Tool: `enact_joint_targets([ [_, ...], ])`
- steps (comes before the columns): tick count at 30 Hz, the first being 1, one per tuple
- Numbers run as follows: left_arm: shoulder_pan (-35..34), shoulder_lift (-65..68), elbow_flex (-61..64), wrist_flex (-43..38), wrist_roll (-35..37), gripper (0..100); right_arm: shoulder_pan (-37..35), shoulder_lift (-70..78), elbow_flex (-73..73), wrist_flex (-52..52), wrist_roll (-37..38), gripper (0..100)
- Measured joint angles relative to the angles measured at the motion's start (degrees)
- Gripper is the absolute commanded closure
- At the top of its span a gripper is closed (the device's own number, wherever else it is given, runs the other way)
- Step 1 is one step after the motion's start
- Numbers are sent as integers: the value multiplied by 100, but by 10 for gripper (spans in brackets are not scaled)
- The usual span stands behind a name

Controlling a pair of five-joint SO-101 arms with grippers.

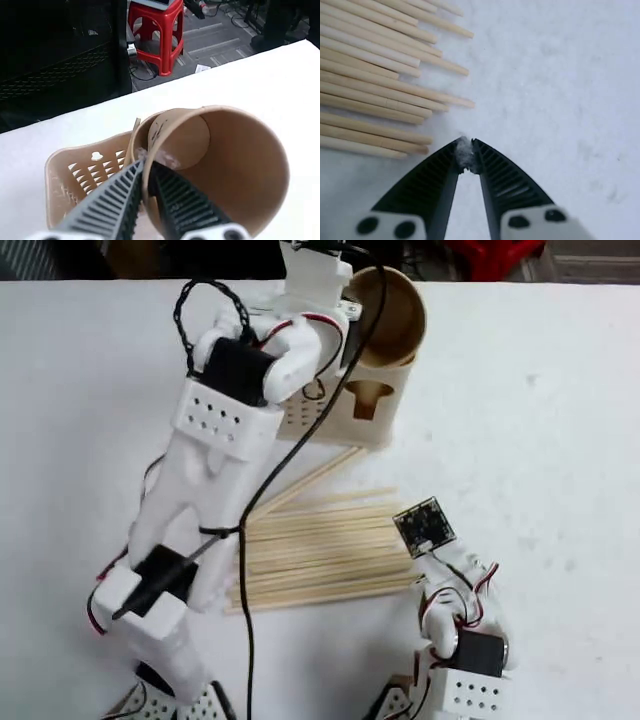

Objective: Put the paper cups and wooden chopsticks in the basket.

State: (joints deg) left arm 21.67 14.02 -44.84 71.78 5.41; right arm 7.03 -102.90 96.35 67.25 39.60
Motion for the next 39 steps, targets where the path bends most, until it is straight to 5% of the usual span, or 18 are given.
enact_joint_targets([
  [24, -308, 747, 9, -967, 0, 839, 0, 0, 0, 0, 0, 981],
  [39, -589, 1855, -2075, -1002, 0, 838, 0, 0, 0, 0, 0, 981],
])
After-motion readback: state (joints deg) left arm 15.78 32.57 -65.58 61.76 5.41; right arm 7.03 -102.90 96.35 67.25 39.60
